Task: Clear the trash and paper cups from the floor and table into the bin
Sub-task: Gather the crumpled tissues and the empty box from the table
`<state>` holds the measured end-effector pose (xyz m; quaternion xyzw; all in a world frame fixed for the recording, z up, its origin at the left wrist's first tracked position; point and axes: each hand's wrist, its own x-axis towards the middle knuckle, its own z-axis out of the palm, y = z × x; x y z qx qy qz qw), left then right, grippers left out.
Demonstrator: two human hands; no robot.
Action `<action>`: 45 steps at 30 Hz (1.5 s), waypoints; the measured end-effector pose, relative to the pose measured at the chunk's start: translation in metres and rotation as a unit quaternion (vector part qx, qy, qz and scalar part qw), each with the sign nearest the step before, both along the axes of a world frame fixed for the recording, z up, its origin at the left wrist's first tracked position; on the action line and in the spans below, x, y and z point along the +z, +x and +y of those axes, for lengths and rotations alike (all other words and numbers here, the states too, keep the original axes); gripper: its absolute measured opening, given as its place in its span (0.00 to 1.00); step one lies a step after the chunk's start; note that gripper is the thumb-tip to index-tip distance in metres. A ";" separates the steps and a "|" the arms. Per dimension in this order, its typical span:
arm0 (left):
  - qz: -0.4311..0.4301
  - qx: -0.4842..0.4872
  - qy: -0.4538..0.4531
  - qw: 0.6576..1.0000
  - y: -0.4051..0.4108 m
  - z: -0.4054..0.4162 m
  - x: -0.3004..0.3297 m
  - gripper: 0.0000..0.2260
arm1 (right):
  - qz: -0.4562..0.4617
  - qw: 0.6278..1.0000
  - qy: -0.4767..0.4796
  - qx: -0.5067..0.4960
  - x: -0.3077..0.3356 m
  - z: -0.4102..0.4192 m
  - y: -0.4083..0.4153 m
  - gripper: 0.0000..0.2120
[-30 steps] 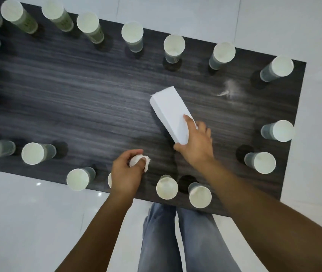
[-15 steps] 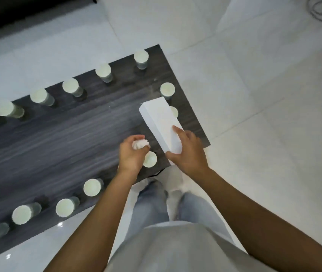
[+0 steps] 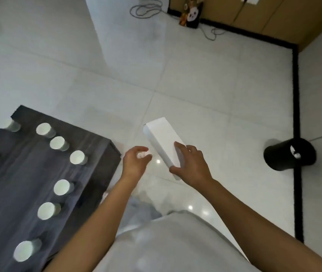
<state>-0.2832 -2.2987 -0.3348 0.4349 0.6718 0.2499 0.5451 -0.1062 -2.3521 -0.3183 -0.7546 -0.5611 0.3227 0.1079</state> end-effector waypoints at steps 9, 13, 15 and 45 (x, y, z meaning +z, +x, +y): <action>0.014 -0.271 0.050 0.961 0.223 -0.059 0.030 0.09 | 0.005 0.970 -0.012 -0.242 0.023 -0.132 0.181 0.39; 0.008 -0.364 0.052 0.930 0.302 -0.063 0.028 0.10 | 0.024 0.941 -0.009 -0.337 0.021 -0.160 0.236 0.39; 0.012 -0.399 0.039 0.916 0.345 -0.061 0.022 0.10 | 0.030 0.926 -0.013 -0.376 0.019 -0.169 0.268 0.39; 0.151 -0.566 -0.013 0.810 0.958 -0.041 -0.099 0.16 | 0.063 0.844 -0.108 -0.521 -0.096 -0.163 0.854 0.39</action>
